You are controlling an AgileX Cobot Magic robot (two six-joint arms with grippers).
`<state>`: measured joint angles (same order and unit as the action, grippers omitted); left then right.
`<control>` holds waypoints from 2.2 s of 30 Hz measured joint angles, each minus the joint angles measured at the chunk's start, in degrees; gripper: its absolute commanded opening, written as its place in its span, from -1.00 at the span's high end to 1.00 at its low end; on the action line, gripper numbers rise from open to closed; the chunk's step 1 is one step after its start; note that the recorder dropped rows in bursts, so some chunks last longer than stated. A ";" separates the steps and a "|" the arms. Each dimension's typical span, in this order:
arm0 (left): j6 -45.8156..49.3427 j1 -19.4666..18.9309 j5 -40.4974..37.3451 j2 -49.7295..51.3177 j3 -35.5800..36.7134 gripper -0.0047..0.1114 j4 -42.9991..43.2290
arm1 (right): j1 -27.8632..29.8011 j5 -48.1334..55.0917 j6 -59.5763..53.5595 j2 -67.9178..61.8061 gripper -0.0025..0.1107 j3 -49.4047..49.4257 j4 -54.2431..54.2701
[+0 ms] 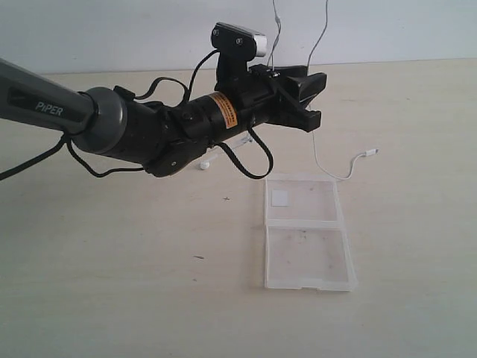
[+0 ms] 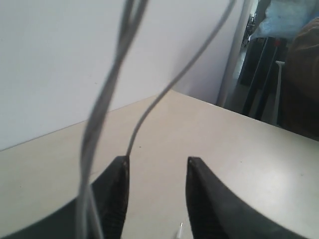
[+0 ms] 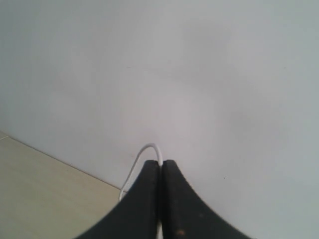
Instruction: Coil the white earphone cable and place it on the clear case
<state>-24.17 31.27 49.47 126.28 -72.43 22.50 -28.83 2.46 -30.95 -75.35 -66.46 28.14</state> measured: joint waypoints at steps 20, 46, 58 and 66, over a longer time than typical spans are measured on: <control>0.00 0.00 -1.23 0.00 -0.85 -0.21 -2.55 | 0.00 -0.09 0.00 -0.41 0.96 0.00 0.12; 2.72 0.00 -7.10 0.25 -3.38 0.16 -2.09 | 0.00 -0.09 -0.12 -0.41 0.96 0.00 0.12; 2.83 0.00 -7.44 0.35 -3.38 0.30 -2.00 | 0.00 -0.09 -0.12 -0.41 0.96 0.00 0.12; 6.63 0.00 -9.81 2.29 -3.47 0.92 -2.43 | 0.00 1.04 -0.12 0.61 0.96 0.29 0.34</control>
<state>-17.54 31.27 39.66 128.56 -75.91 20.07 -28.83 3.50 -31.07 -74.75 -66.17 28.48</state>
